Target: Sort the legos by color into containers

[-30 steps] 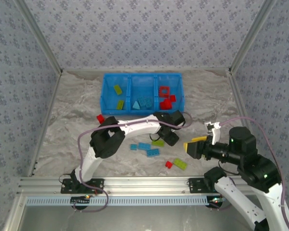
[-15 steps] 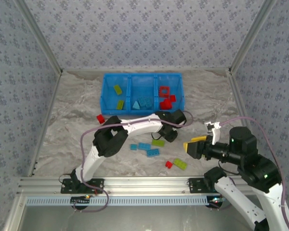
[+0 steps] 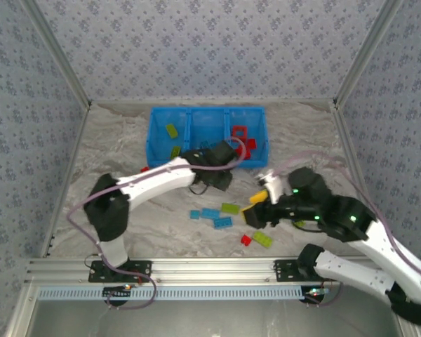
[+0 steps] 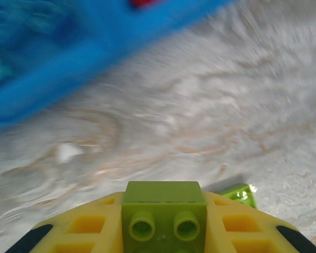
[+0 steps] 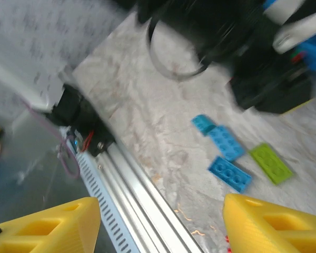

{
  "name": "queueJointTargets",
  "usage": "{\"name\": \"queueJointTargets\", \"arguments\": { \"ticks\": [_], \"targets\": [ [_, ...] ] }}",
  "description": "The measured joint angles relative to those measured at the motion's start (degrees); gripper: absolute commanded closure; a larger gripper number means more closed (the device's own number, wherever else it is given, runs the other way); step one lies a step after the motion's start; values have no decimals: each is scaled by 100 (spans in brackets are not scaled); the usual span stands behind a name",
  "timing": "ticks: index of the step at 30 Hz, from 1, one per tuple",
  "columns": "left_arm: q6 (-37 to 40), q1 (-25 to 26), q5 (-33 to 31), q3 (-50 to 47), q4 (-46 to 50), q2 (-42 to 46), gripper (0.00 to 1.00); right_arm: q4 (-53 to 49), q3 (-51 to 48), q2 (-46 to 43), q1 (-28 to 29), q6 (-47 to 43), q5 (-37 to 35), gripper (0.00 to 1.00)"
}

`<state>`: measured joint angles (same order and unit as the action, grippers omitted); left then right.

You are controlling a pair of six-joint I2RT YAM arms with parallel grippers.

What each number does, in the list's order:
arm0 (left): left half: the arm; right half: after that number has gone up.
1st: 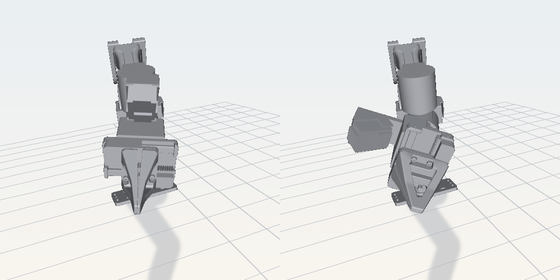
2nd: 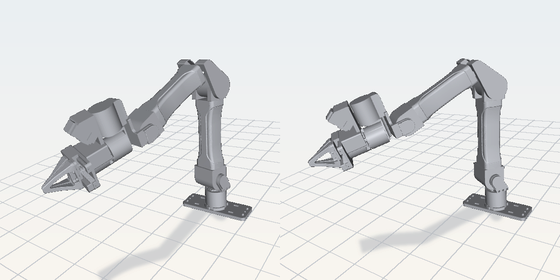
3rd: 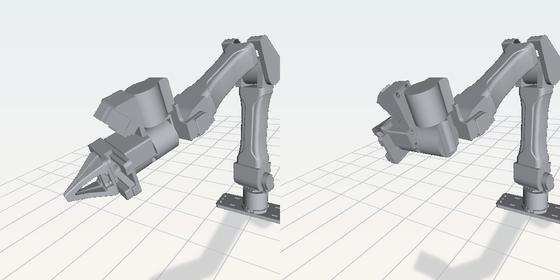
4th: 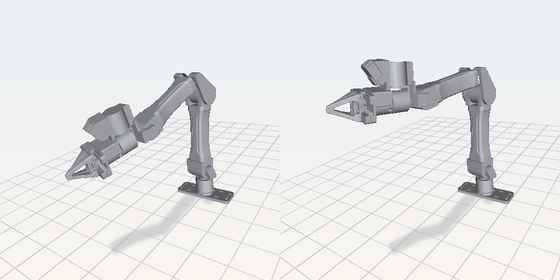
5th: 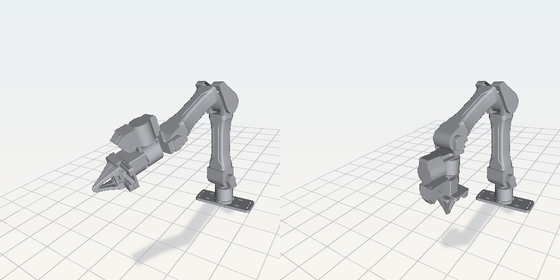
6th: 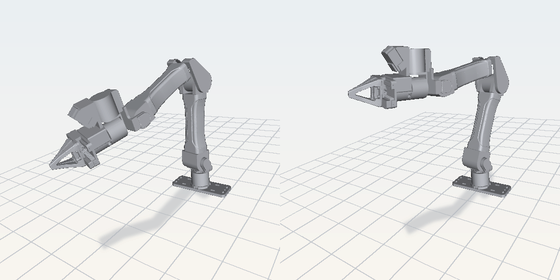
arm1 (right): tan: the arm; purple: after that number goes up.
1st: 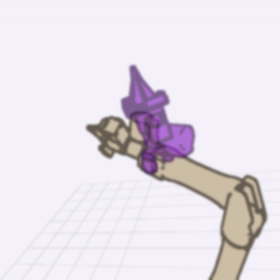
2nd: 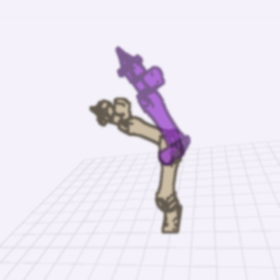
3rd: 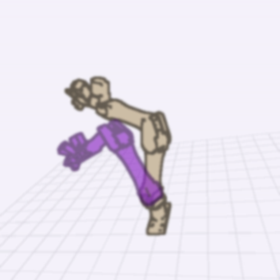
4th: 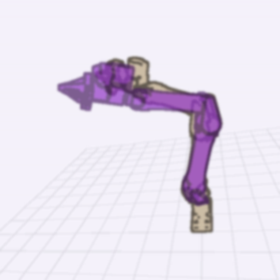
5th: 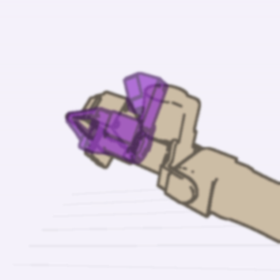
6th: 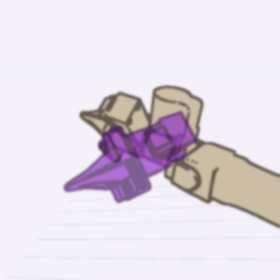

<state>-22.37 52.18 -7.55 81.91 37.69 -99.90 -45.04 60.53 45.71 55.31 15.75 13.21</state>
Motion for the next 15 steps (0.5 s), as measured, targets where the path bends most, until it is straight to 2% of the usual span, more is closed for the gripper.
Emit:
{"name": "queueJointTargets", "arguments": {
  "ticks": [2, 7, 12, 15],
  "targets": [
    [-42, -470, -55, -129, 76, 413, 69, 470, 157, 651, 678, -212, -417, 35],
    [-42, -1569, -260, -214, 330, 723, 68, 2063, 306, 2179, 1449, -564, -1126, 34],
    [-15, -2415, -363, -149, 522, 568, 68, 3150, 1088, 3639, 1613, -780, -1891, 34],
    [26, -2728, -409, 157, 597, 151, 68, 3807, 1349, 4124, 1556, -907, -2304, 33]
  ]
}}
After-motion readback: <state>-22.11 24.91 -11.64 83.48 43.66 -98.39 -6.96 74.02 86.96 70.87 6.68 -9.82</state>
